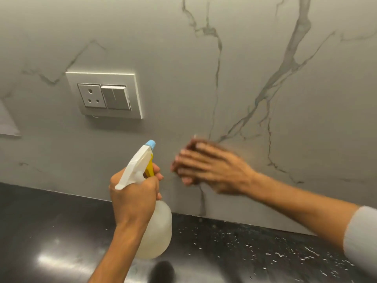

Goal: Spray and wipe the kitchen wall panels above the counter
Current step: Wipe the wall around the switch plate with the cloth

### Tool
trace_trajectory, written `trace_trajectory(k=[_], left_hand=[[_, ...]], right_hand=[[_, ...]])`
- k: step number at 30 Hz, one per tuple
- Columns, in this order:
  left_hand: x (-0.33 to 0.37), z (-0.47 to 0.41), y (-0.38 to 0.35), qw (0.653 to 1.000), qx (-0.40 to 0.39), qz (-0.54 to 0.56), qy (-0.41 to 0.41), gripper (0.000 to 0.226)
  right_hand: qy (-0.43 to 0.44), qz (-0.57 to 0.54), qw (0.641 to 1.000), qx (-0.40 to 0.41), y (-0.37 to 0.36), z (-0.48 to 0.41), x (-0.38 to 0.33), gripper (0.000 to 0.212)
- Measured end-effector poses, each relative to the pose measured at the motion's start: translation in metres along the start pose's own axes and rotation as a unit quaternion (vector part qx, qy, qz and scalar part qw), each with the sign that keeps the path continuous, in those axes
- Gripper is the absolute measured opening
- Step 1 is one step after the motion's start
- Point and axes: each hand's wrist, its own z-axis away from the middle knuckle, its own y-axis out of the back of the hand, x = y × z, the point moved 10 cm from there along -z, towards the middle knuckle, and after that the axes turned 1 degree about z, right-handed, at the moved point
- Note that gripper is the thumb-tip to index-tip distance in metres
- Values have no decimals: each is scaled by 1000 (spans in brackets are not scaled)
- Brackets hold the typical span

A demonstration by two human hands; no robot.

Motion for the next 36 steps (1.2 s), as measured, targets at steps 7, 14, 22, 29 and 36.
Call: trace_trajectory(k=[7, 14, 22, 29, 36], left_hand=[[21, -8, -12, 1000, -1, 20, -12, 32], [29, -9, -37, 999, -18, 42, -2, 35], [47, -11, -56, 998, -26, 62, 0, 32], [36, -9, -60, 995, -19, 93, 34, 39], [55, -24, -56, 996, -34, 81, -5, 33]], right_hand=[[-378, 67, 895, 228, 116, -38, 269, 49], [-113, 6, 991, 71, 51, 36, 99, 56], [-376, 38, 897, 227, 127, -19, 281, 52], [-180, 9, 979, 92, 63, 12, 135, 58], [-435, 44, 882, 179, 113, 84, 297, 52]])
